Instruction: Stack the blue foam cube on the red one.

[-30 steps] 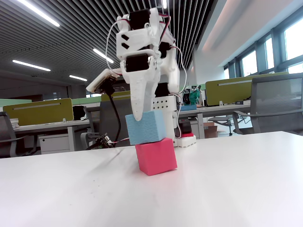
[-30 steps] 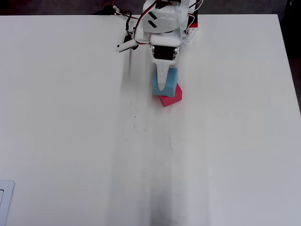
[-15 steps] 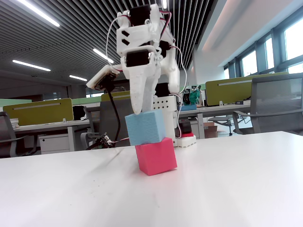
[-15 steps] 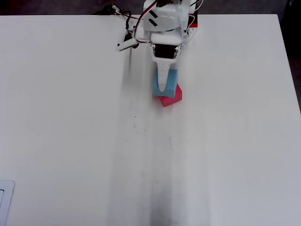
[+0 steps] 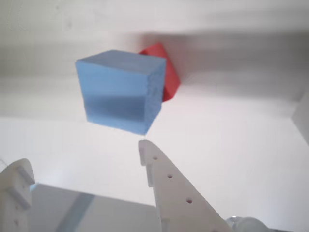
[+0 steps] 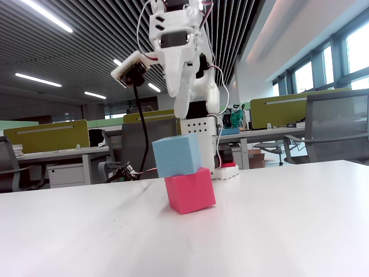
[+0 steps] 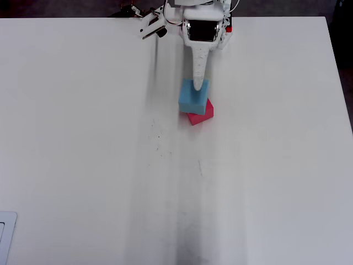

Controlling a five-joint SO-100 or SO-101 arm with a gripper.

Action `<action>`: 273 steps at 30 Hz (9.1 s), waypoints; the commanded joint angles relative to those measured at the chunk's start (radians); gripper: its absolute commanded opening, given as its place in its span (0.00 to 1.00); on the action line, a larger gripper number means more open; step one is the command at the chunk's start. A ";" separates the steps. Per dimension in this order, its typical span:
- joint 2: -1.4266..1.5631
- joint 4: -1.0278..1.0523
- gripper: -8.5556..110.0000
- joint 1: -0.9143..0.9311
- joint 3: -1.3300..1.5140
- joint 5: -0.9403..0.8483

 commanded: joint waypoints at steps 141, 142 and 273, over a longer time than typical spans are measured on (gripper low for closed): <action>0.718 -0.135 0.24 -0.153 0.715 -0.038; 0.718 -0.138 0.24 -0.153 0.715 -0.038; 0.718 -0.491 0.27 -0.118 0.811 -0.038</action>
